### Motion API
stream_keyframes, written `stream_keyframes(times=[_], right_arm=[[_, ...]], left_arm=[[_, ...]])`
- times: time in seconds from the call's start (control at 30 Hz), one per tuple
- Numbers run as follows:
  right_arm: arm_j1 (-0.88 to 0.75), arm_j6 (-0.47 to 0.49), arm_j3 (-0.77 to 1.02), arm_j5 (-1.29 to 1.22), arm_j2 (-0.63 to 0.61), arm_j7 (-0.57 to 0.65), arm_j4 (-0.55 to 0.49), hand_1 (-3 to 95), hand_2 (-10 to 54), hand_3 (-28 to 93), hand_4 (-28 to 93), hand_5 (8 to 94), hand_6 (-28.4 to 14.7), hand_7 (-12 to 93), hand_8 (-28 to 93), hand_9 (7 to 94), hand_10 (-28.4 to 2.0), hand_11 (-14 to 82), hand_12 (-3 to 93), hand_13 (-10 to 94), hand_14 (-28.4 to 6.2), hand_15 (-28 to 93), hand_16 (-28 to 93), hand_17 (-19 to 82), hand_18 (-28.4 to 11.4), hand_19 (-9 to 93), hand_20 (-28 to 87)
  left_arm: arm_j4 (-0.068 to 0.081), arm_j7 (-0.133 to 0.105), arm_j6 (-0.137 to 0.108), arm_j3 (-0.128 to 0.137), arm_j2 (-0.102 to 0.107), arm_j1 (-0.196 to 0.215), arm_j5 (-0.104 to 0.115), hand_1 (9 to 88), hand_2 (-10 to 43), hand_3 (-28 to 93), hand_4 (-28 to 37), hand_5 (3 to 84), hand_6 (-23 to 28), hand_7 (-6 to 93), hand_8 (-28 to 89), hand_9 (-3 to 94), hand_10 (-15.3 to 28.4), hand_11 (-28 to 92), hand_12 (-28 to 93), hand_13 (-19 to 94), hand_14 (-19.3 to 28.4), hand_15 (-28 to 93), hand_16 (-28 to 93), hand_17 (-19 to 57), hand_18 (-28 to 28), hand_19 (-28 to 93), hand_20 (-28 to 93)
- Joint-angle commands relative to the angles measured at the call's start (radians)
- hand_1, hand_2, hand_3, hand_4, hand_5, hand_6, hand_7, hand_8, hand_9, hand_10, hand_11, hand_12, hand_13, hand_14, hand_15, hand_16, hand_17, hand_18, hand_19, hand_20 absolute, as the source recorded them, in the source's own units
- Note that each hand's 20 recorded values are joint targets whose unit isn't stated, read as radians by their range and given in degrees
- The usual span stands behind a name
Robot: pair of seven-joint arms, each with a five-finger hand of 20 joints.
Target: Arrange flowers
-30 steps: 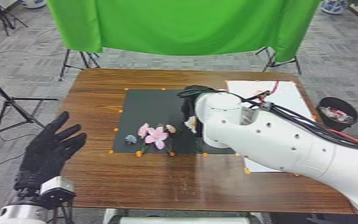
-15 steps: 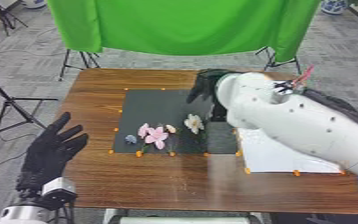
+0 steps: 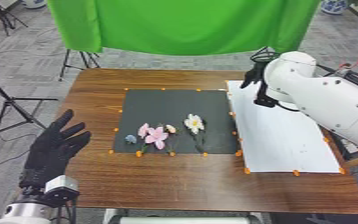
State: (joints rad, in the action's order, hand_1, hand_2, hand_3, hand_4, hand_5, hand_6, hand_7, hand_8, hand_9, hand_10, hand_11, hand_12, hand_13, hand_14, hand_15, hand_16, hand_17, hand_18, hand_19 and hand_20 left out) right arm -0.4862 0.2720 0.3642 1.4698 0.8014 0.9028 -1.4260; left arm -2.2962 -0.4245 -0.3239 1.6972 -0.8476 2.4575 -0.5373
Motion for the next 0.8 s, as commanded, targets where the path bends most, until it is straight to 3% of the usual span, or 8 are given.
stream_keyframes(times=[0.03, 0.07, 0.1, 0.33, 0.47, 0.57, 0.63, 0.8], right_arm=[[-0.058, 0.051, 0.021, -0.005, 0.018, 0.023, 0.051, 25.9, 2.2, 80, -23, 44.1, -3.0, 10, -9, 44.6, -19.2, 7.0, 14.3, 63, -13.5, 73, 9, 44, -17.1, 93, 22], [-0.060, 0.055, 0.024, 0.003, 0.022, 0.027, 0.057, 25.6, 2.4, 80, -23, 43.7, -3.0, 10, -9, 44.1, -19.1, 6.4, 14.2, 63, -13.7, 74, 9, 44, -17.3, 93, 22], [-0.057, 0.051, 0.016, 0.009, 0.023, 0.021, 0.064, 25.4, 2.6, 80, -23, 43.3, -3.0, 10, -9, 43.4, -18.9, 5.8, 14.1, 63, -13.7, 74, 9, 44, -17.5, 93, 22], [-0.033, 0.015, -0.012, 0.006, 0.009, 0.024, 0.086, 24.4, 3.6, 81, -23, 38.6, -2.0, 10, -10, 41.0, -18.5, 5.0, 14.3, 63, -14.0, 74, 9, 44, -18.1, 93, 23], [-0.028, 0.007, -0.017, 0.022, 0.016, 0.016, 0.089, 24.3, 3.6, 81, -23, 37.1, -1.4, 10, -10, 40.2, -18.6, 5.2, 14.3, 63, -14.0, 74, 8, 44, -18.2, 93, 24], [-0.027, -0.005, -0.016, 0.028, 0.022, 0.014, 0.085, 24.3, 3.5, 81, -23, 37.1, -0.8, 10, -10, 40.3, -18.7, 5.3, 14.2, 63, -14.0, 75, 9, 45, -18.2, 93, 24], [-0.028, -0.024, -0.017, 0.027, 0.017, 0.010, 0.075, 24.5, 3.2, 81, -23, 37.8, -0.1, 11, -10, 41.0, -19.1, 5.7, 14.3, 63, -14.0, 75, 8, 45, -18.1, 93, 24], [-0.033, -0.025, -0.009, 0.016, 0.014, 0.025, 0.078, 24.8, 2.8, 81, -23, 39.2, 0.8, 12, -10, 42.1, -20.8, 5.7, 13.8, 64, -14.1, 75, 8, 46, -18.2, 93, 24]], left_arm=[[0.000, 0.010, 0.008, 0.004, -0.020, 0.000, -0.002, 29.7, 6.6, 63, -19.9, 33.3, 8.1, 7.9, -7, 30.7, 19.7, 26, 11, 22, 28.0, 58, -12, -6.5, 28.4, 55, -3], [0.001, 0.009, 0.009, 0.004, -0.023, 0.000, -0.002, 29.7, 6.6, 63, -19.9, 33.3, 8.1, 7.9, -7, 30.7, 19.7, 26, 11, 22, 28.0, 58, -12, -6.5, 28.4, 55, -3], [0.000, -0.009, 0.001, 0.000, -0.006, 0.006, 0.012, 29.7, 6.6, 62, -19.9, 33.3, 8.1, 7.9, -7, 30.7, 19.7, 26, 11, 22, 28.1, 58, -12, -6.6, 28.4, 55, -3], [0.004, -0.012, 0.002, -0.005, -0.011, 0.002, 0.011, 29.7, 6.5, 63, -20.0, 33.3, 8.0, 8.0, -7, 30.7, 19.7, 26, 11, 22, 28.0, 58, -12, -6.5, 28.4, 55, -3], [0.004, -0.029, -0.005, -0.014, -0.001, 0.005, 0.022, 29.8, 6.6, 63, -20.0, 33.3, 8.0, 8.1, -7, 30.7, 19.6, 26, 11, 22, 28.0, 58, -12, -6.6, 28.4, 55, -3], [0.003, -0.025, -0.002, -0.013, -0.006, 0.006, 0.018, 29.7, 6.5, 63, -20.0, 33.2, 8.0, 8.1, -7, 30.6, 19.6, 26, 11, 22, 28.0, 58, -12, -6.6, 28.4, 55, -3], [0.004, -0.003, 0.007, -0.009, -0.022, -0.002, 0.004, 29.8, 6.5, 63, -20.1, 33.3, 8.0, 8.1, -7, 30.6, 19.6, 26, 11, 22, 28.0, 58, -12, -6.6, 28.4, 55, -3], [0.008, -0.001, 0.007, -0.017, -0.005, -0.014, 0.009, 29.7, 6.5, 63, -20.0, 33.3, 8.0, 8.1, -7, 30.6, 19.6, 26, 11, 22, 28.0, 58, -12, -6.6, 28.4, 55, -3]])
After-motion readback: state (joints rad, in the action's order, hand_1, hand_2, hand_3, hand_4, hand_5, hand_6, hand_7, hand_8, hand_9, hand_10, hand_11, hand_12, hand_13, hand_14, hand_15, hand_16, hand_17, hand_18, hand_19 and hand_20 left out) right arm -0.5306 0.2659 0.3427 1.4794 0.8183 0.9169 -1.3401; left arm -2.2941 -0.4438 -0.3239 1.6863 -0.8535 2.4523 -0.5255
